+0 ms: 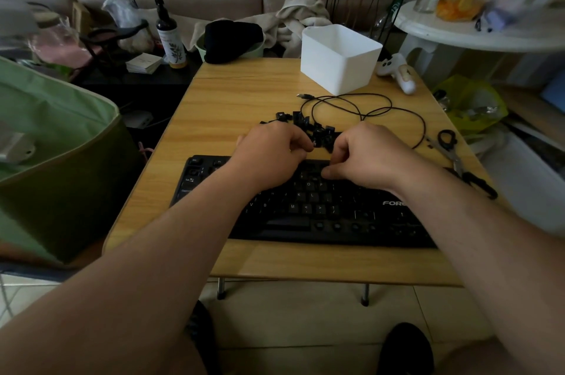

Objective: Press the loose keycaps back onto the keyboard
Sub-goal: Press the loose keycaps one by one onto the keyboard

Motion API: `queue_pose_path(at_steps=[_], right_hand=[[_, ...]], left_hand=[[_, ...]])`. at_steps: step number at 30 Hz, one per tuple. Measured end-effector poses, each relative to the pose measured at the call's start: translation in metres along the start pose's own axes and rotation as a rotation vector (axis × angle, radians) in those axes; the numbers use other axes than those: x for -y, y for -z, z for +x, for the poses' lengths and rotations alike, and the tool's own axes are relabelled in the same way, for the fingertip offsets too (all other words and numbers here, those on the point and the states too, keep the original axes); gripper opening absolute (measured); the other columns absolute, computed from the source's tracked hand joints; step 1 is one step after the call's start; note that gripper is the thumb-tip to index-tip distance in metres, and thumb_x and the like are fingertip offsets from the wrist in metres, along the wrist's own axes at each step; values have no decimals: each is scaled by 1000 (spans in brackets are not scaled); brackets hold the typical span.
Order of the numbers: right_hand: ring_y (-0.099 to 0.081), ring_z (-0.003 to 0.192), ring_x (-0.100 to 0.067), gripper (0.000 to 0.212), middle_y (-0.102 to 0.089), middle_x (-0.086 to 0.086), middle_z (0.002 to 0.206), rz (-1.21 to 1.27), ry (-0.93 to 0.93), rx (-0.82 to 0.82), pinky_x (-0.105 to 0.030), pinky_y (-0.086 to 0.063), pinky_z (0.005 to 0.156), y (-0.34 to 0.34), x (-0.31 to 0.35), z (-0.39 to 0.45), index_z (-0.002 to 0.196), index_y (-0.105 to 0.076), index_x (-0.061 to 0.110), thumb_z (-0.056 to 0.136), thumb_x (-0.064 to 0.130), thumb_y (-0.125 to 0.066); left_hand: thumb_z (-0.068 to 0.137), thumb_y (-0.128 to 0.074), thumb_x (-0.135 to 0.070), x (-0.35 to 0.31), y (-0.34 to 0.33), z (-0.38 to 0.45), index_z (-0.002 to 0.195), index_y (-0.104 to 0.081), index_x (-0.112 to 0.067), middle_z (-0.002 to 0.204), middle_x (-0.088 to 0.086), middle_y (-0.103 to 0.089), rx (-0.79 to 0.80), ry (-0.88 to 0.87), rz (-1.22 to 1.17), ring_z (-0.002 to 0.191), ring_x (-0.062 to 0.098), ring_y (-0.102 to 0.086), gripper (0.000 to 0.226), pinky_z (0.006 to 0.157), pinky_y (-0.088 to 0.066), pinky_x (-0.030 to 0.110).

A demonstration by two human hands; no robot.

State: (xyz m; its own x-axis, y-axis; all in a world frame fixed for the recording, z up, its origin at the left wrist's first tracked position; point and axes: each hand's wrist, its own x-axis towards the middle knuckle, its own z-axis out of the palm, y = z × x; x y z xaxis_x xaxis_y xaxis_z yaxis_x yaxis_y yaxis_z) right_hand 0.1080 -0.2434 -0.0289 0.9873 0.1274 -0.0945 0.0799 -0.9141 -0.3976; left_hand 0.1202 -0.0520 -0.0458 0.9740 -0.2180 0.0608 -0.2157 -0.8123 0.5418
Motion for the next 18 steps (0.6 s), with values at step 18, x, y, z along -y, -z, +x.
queue_pose_path(at_steps=[18], right_hand=[[-60, 77, -3, 20, -69, 14, 78, 200, -9, -197, -22, -44, 63, -1, -15, 10, 78, -75, 27, 89, 44, -77]], left_hand=[[93, -64, -57, 5, -8, 35, 121, -67, -51, 114, -3, -53, -67, 7, 310, 122, 26, -51, 29, 102, -36, 49]])
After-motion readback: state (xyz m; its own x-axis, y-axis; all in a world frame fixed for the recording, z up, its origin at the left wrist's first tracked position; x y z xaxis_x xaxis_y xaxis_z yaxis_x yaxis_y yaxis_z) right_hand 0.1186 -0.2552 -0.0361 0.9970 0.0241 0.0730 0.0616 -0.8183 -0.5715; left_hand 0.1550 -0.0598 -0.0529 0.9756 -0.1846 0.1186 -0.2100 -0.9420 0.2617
